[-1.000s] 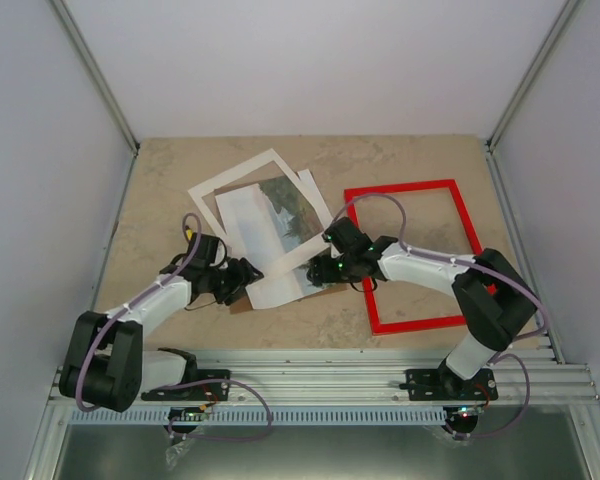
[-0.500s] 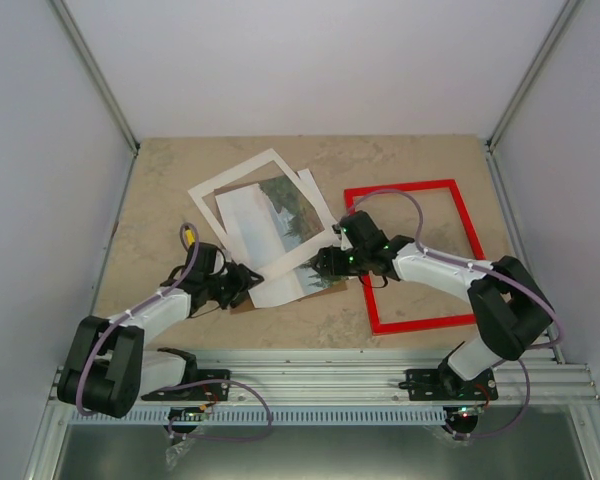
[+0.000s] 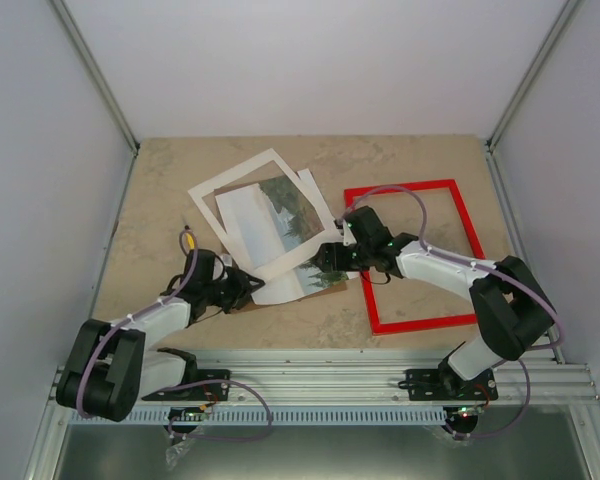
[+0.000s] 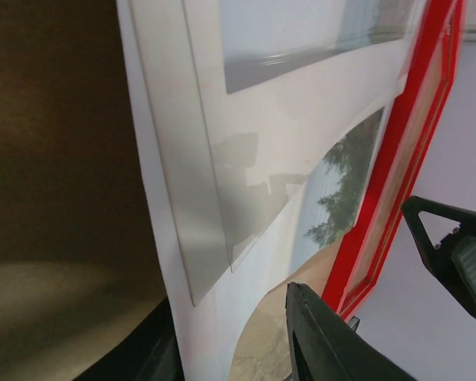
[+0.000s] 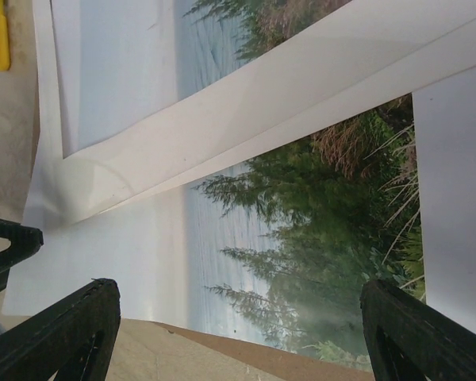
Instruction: Take the photo out of the frame
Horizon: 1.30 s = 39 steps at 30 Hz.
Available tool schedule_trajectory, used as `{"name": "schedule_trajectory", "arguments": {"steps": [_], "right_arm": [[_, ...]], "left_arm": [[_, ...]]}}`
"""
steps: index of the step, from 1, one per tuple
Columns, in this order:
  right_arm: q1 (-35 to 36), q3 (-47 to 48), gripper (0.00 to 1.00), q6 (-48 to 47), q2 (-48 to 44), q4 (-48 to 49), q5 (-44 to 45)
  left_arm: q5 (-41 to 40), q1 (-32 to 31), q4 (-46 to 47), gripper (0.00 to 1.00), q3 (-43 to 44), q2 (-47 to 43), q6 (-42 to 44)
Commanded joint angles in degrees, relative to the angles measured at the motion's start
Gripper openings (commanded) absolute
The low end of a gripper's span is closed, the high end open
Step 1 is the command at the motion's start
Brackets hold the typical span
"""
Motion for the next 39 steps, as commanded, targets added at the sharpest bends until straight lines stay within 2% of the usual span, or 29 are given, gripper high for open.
{"name": "schedule_trajectory", "arguments": {"steps": [1,15,22,28,31,39], "right_arm": [[-0.8,-0.8,0.84,-1.1,-1.4,1.8,-1.2],[-1.0,-2.9,0.83,-0.3,-3.6,3.1,-1.3],[-1.0,-2.8,0.83,0.0,-4.3,3.4,-1.2],[-1.0,-2.4,0.83,0.0,-3.6,3.7,-1.4],[-1.0,-2.2,0.83,0.2,-3.2,3.9,-1.5],[-1.0,-1.3,0.83,0.0,-2.0,4.0,-1.7]], "left_arm": [[2.3,-0.3,3.9,0.32,-1.3,-3.1,-1.1],[4.1,-0.3,2.8,0.15,-2.8,-9.6,-1.6],[5.0,-0.3,1.2,0.15,-2.3,-11.1,-0.8],[5.6,-0.3,-0.5,0.24,-2.6,-12.1,-0.2],[5.8,-0.3,-0.7,0.24,-2.5,-12.8,0.0],[7.1,-0.3,-3.4,0.13,-1.6,-13.8,1.3]]}}
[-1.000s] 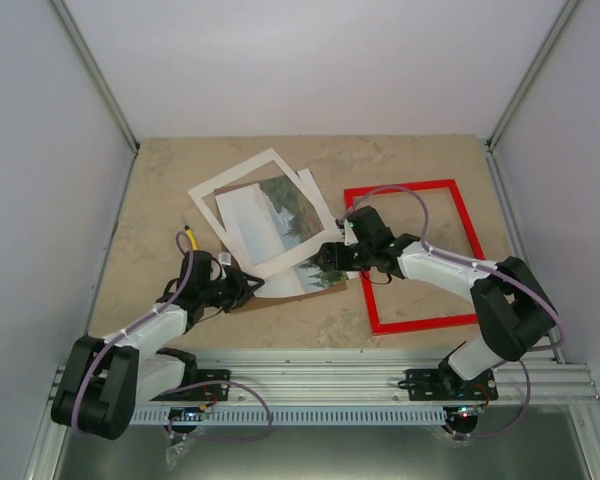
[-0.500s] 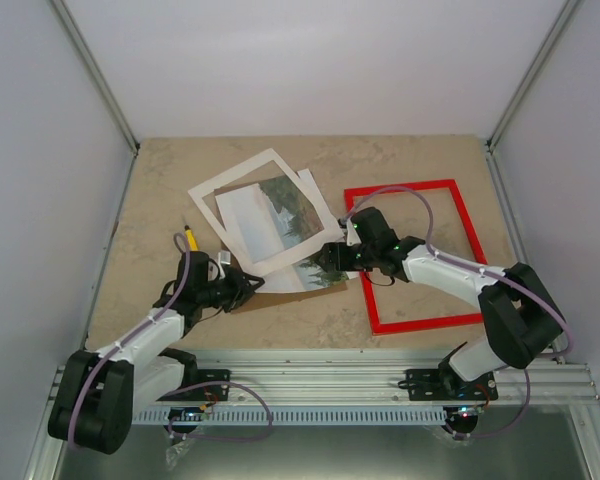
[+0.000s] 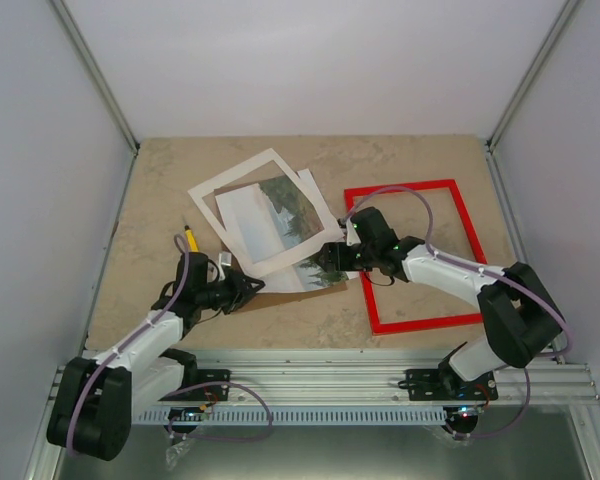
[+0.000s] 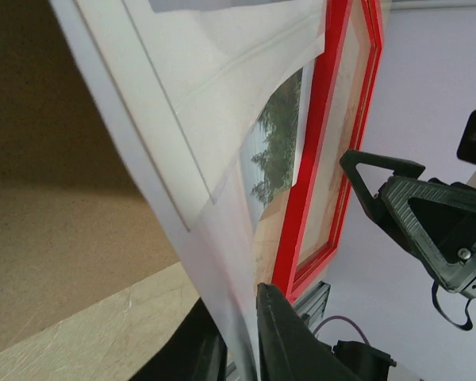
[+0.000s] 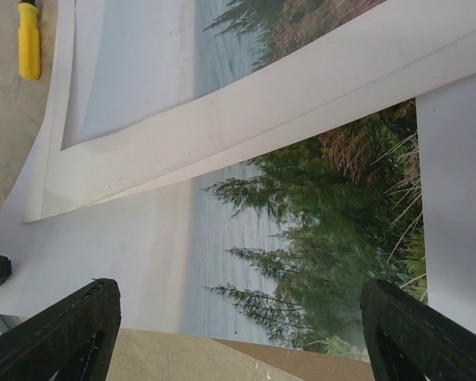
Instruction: Take the photo out of the frame
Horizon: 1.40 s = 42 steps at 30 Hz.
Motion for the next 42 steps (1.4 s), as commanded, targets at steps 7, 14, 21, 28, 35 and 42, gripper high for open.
{"name": "schedule_trajectory", "arguments": {"steps": [7,14,21,28,35,42], "right_arm": [[-0.2,2.6,0.83,-0.2,2.1,1.5,-0.4],[-0.9,3.9,0.83,-1.3,2.4,0.7,-0.4],[-2.1,4.2,0.84,-2.6,2.8,-1.9,-1.0],[-2.5,3.3,0.84,-4.4,1.6,-5.0,0.2],[-3.1,3.3,0.85,-6.3,-1.9,-8.2,2.7],[-3.2,4.4,0.85,-10.4,-4.9,-11.5,0.8]], "left_arm": [[1.7,-0.3,-11.4,0.04,4.5,-4.2,5.4],[1.7,-0.3,-19.2,0.01,8.5,-7.4,7.9],[2.7,-0.3,-26.7,0.01,12.0,-10.4,10.5],[3.0,-0.3,-35.3,0.01,15.9,-13.1,15.2],[1.3,-0.3,-43.3,0.01,18.6,-18.1,14.8],[-2.9,-0.3,-45.4,0.01,21.6,-26.6,3.2]]}}
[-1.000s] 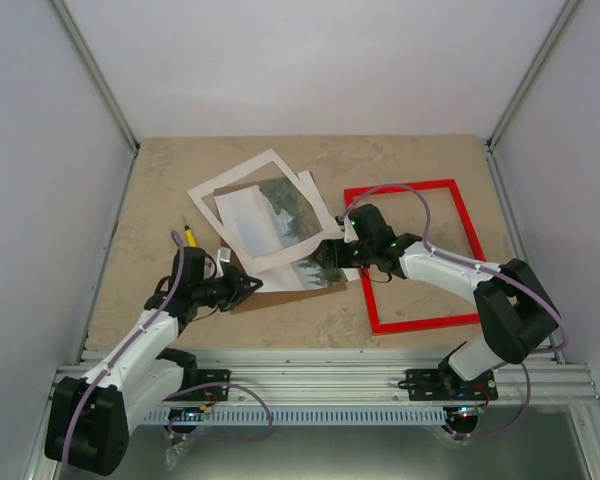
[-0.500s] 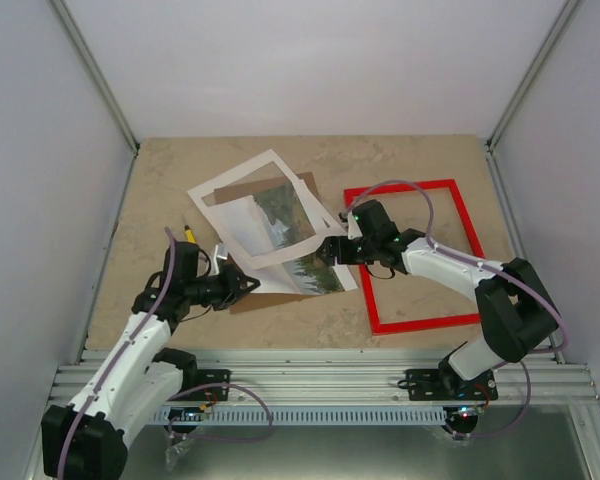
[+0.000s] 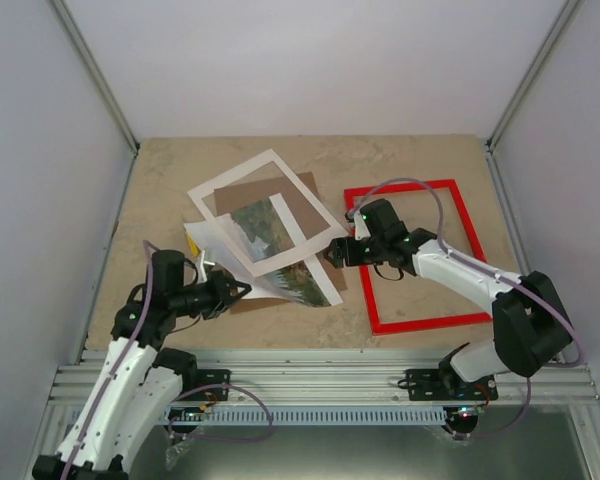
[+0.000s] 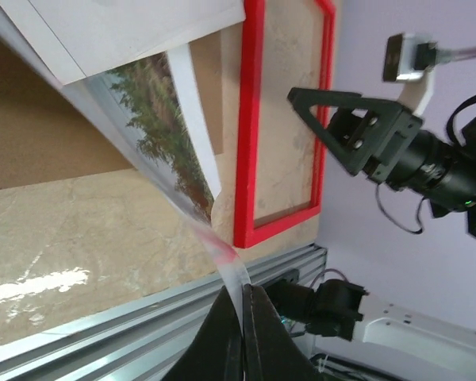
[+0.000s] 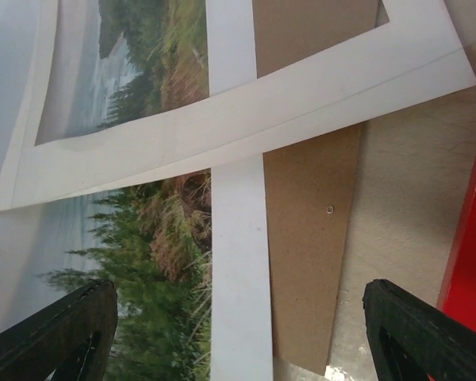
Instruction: Take the photo out of the frame
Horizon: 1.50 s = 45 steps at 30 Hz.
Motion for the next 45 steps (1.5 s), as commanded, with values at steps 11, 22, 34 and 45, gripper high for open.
{"name": "schedule_trajectory", "arguments": {"steps": [11,22,34,45], "right_arm": [[-0.3,-0.8,0.86,-5.6,-11.8,-5.3,-1.2],[-0.5,-1.0,0.86,-8.1,-19.0,-9.4,1.6],[-1.2,-3.0,0.93,-9.5,-25.9,-11.9,9.0],[-2.9,-4.3,0.98,-10.4,-31.5,-13.4,16.8]], "left_arm": [[-11.4,-0.2,-16.7,0.03,22.3,-7.5,-11.8],[-18.9,-0.2,-21.1,0.05,42.4,0.3,-12.4],[-17.7,-0.2,-6.7,0.04,55.6,21.4,-8.8],[-9.5,-0.2,3.7,0.02,71.4,44.5,-6.2]]}}
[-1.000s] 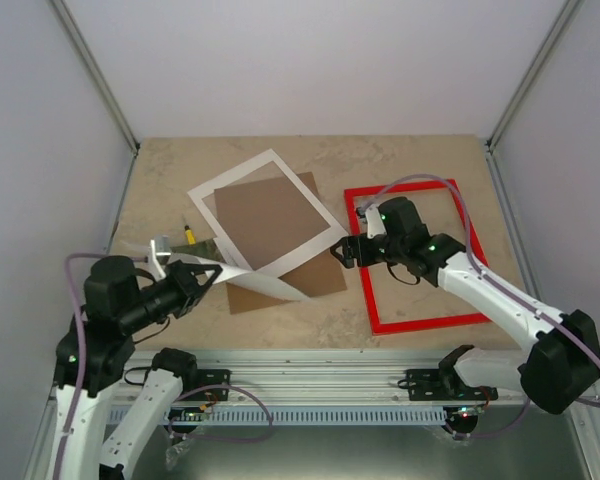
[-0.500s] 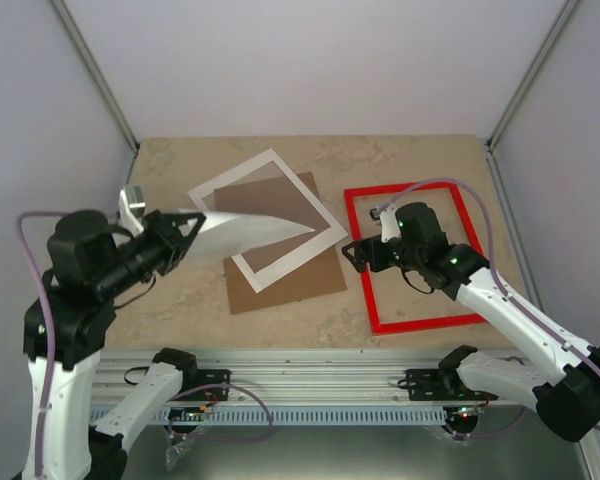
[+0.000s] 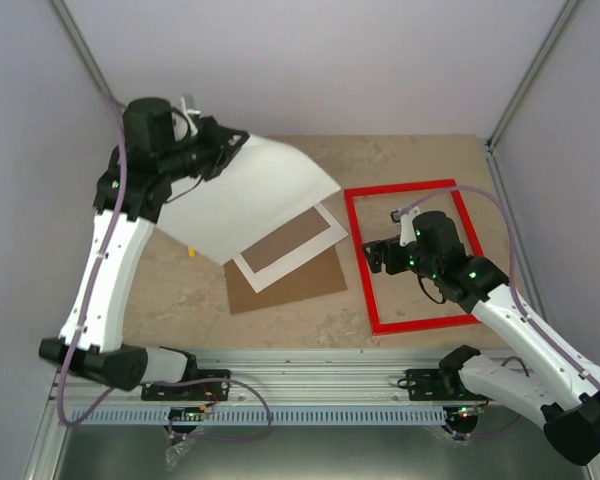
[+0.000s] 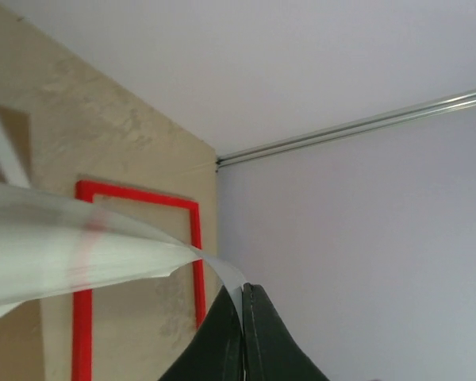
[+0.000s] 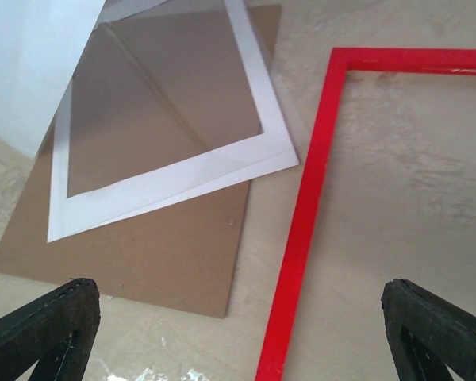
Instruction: Take the photo out of the frame
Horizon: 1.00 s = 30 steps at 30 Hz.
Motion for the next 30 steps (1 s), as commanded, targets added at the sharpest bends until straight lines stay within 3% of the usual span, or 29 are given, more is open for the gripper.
{"name": "schedule_trajectory", "arguments": {"steps": [1,5,9,19,23,30], "right_arm": [[-0.9,-0.5,0.98,-1.2,-1.9,-0.7,4.8],[-1.2,0.1,0.98,-1.3,-2.9,-1.0,7.3],[-1.4,0.7,0.98,-1.6,-4.0,-0.7,9.6],[-1.6,-0.7,0.98,-2.4,-1.7,1.6,9.9],[-1.6,-1.6,0.98,-2.9,0.9,2.8,9.7],[-1.7,-1.3,0.98,-3.4,3.6,4.3,9.7]], "left_arm": [[5.2,-0.2,7.1,0.02,8.6,6.1,1.8],[9.1,-0.2,13.0,0.02,12.0,10.4,-0.6],[13.6,-0.2,21.4,0.02,6.3,10.3,-3.9],[18.3,-0.2,41.1,0.01,-33.4,-1.8,-8.6],[16.9,-0.2,40.0,0.00,-44.3,-5.1,-4.5],[13.0,-0.2,28.3,0.00,-51.8,-4.2,7.6]]}}
